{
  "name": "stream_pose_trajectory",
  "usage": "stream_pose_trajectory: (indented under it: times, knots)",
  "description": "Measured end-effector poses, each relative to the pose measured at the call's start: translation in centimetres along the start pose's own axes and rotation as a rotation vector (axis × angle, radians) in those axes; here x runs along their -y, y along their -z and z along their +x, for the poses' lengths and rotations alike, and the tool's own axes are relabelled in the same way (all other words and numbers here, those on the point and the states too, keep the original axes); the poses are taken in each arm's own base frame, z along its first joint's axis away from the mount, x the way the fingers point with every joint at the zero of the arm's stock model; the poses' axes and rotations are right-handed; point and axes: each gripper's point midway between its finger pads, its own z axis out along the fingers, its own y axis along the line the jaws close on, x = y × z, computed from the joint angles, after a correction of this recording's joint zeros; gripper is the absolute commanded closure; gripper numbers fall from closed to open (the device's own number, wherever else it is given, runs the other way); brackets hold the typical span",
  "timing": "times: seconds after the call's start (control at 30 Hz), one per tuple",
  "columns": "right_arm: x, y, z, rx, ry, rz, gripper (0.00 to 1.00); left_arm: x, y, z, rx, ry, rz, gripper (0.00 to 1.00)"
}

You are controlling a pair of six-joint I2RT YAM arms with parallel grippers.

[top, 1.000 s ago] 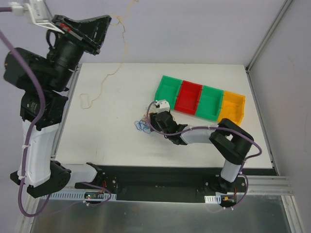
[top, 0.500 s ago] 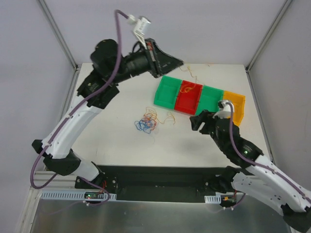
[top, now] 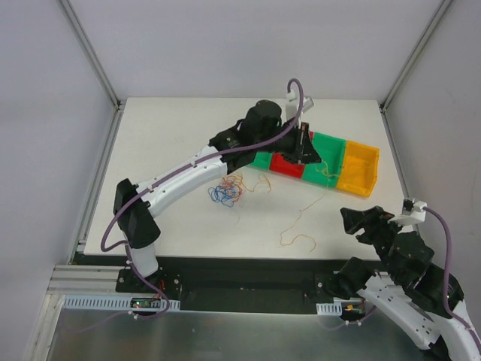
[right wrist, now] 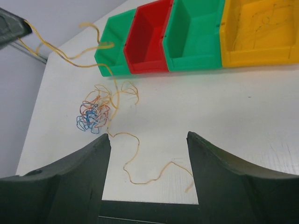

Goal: Untangle the cables

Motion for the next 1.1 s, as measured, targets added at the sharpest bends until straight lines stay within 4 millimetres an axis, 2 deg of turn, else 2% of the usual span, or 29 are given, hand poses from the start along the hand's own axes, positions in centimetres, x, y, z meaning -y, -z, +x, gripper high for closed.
stream_pose_trajectory:
  times: [0.13,0.37,0.47,0.57,0.6,0.73,0.8,0.87,0.97,1.1]
  knots:
    - [1.0,0.1,1.0,-0.037,0.027,0.033,0.31,-2.5,-1.1,4.4,-0.094,0.044,-0.052,1.0]
    - [1.1,-0.2,1.9,-0.085,0.06,0.055,0.31,-5.5,-1.5,9.1,-0.185,0.096,-0.1,1.0]
    - [0.8,-0.7,3.2,-0.147,0.089,0.06,0.31,-7.5,-1.3,12.0,-0.242,0.14,-0.145,1.0]
    - [0.7,-1.6,5.1,-0.233,0.134,0.085,0.31,-8.5,-1.0,13.7,-0.279,0.176,-0.172,1.0]
    - [0.6,-1.9,5.8,-0.264,0.148,0.093,0.31,-8.5,-1.0,13.9,-0.285,0.182,-0.173,0.94]
    - [0.7,-2.8,8.5,-0.36,0.177,0.115,0.31,-8.5,-0.9,13.6,-0.283,0.2,-0.163,0.53]
    - [0.6,-3.0,9.3,-0.381,0.168,0.107,0.31,-8.7,-0.9,13.5,-0.28,0.215,-0.166,0.29]
    - [0.2,-3.3,10.2,-0.402,0.153,0.086,0.31,-9.3,-0.7,13.2,-0.269,0.227,-0.175,0.12]
    - [0.1,-3.6,11.7,-0.459,0.162,0.086,0.31,-10.6,0.2,13.2,-0.263,0.241,-0.194,0.07]
    - [0.3,-4.0,13.4,-0.549,0.205,0.119,0.31,-11.6,3.7,13.2,-0.253,0.273,-0.211,0.05]
